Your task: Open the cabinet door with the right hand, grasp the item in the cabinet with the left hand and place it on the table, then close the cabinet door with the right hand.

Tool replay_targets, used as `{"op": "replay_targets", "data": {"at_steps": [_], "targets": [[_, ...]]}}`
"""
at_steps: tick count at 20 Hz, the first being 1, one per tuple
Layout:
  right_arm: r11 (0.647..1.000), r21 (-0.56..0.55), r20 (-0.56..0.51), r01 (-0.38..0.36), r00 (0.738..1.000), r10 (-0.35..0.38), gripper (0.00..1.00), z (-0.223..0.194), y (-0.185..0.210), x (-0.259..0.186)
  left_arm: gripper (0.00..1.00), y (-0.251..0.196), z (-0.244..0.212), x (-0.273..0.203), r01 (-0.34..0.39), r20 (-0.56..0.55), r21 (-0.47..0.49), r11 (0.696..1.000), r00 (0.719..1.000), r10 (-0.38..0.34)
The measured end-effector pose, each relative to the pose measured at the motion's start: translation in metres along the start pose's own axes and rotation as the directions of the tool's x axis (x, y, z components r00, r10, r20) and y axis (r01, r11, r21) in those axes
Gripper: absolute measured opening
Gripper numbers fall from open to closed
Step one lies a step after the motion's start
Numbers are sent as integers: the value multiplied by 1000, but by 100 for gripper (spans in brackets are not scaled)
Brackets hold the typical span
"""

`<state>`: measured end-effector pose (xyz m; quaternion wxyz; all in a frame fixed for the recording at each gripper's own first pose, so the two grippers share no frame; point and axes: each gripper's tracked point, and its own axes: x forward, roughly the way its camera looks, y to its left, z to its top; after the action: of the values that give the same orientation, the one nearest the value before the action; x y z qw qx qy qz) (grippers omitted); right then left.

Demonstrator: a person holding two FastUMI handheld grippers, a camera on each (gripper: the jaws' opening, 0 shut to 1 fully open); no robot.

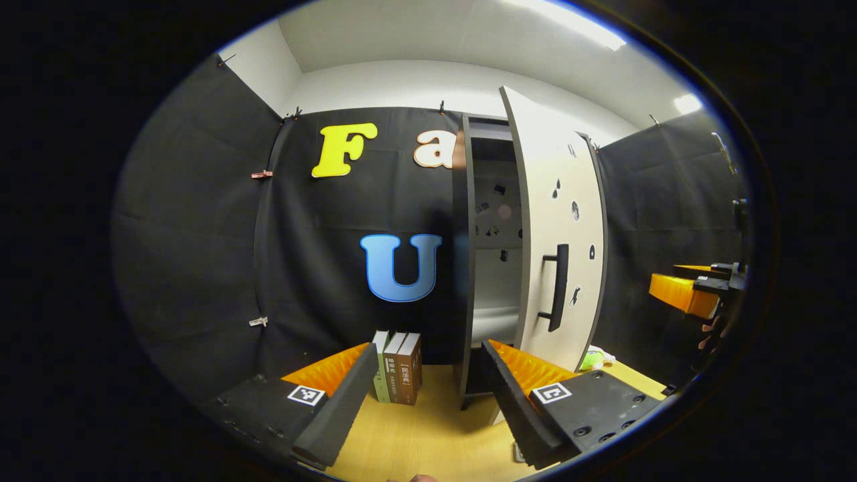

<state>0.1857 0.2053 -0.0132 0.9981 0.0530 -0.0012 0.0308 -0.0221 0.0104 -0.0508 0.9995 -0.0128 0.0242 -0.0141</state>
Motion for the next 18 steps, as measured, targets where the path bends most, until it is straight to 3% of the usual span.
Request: {"op": "replay_targets", "data": {"at_steps": [8, 18], "targets": [[998, -22, 15, 56, 998, -55, 97, 5, -21, -6, 96, -9, 3, 4, 7, 6, 15, 1000, 1000, -8], [998, -53, 14, 39, 999, -38, 97, 5, -17, -8, 96, -10, 4, 1, 7, 5, 20, 1000, 1000, -7]]}}
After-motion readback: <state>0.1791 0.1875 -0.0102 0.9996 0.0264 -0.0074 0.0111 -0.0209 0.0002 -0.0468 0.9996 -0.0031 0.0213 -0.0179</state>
